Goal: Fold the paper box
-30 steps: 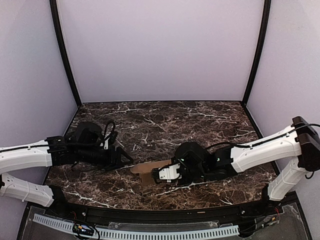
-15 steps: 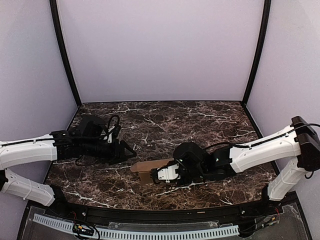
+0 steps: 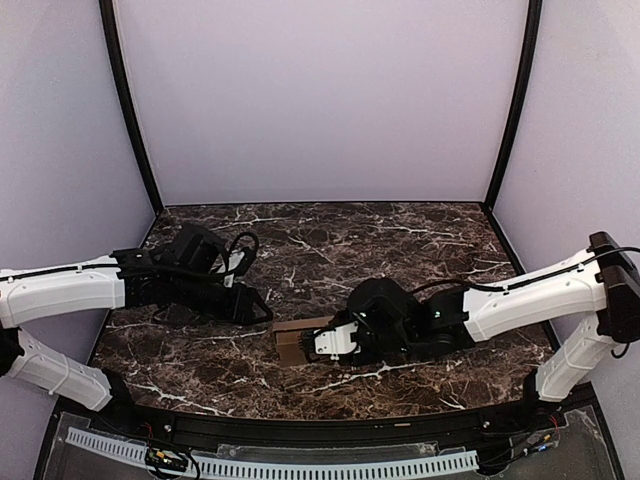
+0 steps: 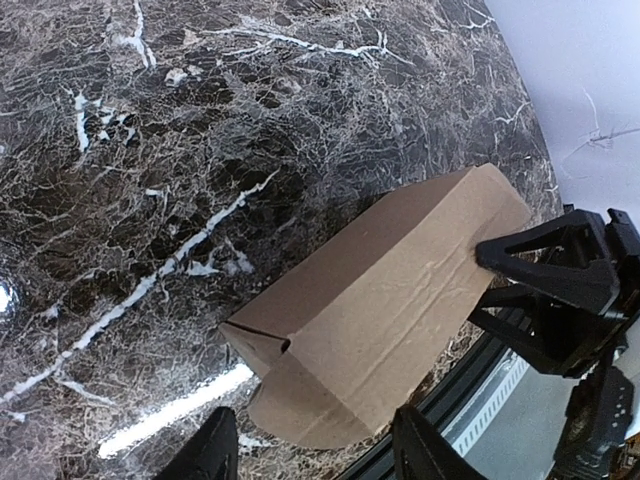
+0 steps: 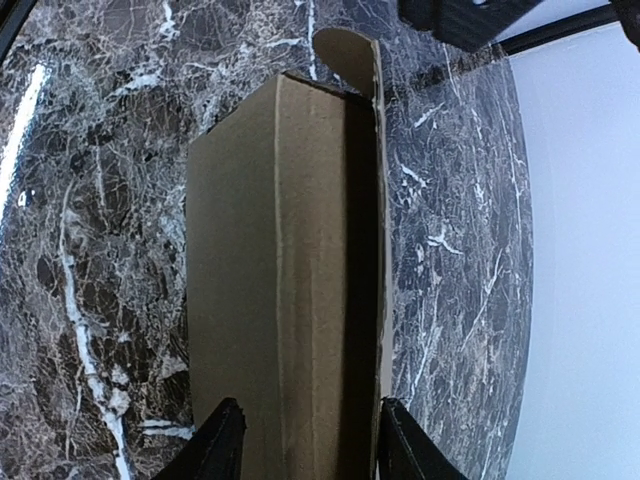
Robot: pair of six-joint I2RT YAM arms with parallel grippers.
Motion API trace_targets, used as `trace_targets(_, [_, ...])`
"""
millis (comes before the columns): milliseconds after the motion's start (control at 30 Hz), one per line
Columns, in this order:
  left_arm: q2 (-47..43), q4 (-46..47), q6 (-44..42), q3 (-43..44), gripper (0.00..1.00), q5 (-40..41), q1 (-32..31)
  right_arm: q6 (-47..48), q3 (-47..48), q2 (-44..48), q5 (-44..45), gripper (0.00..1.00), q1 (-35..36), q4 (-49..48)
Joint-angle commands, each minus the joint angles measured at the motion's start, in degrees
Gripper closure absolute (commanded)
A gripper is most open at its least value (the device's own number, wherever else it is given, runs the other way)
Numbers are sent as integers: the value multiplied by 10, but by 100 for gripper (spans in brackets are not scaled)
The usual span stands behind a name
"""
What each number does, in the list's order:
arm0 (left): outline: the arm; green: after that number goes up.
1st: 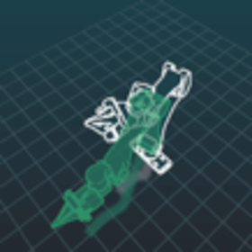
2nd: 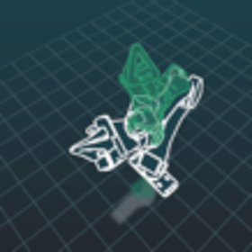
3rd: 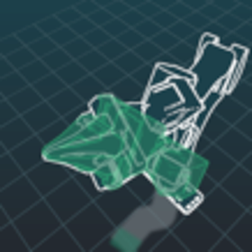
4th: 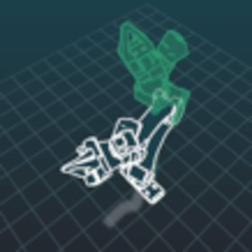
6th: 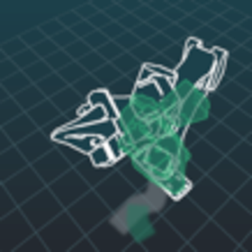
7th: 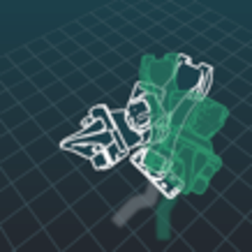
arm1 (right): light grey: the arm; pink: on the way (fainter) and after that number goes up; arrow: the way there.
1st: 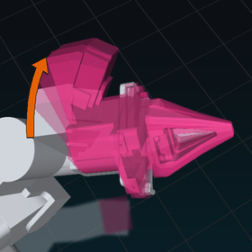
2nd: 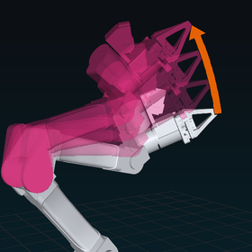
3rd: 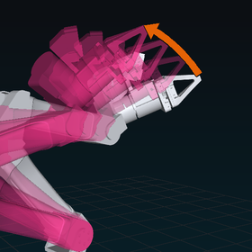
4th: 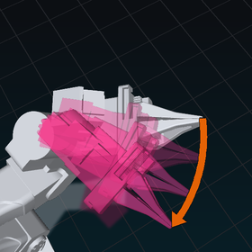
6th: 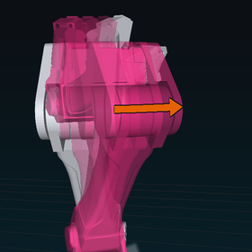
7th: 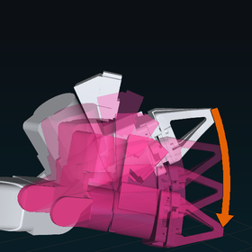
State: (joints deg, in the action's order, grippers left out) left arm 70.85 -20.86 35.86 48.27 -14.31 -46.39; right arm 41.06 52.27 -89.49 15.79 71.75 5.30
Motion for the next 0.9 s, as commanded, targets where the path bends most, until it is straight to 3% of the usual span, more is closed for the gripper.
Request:
trace_targets(0, [-8,-36,-45,9,47,14,2,-17,19,39,6,54,-7,2])
trace_targets(267, [-24,-22,-41,3,48,14,2,-56,5,119,14,49,-37,1])
trace_targets(533, [-39,-1,-56,-3,48,-24,2,-208,-45,211,3,41,-93,8])
trace_targets(667, [-44,-24,-68,-5,48,-54,2,-307,-70,236,-6,41,-116,32])
trace_targets(867, [-36,-107,-102,19,49,-85,1,-381,-105,269,-78,42,-124,64])
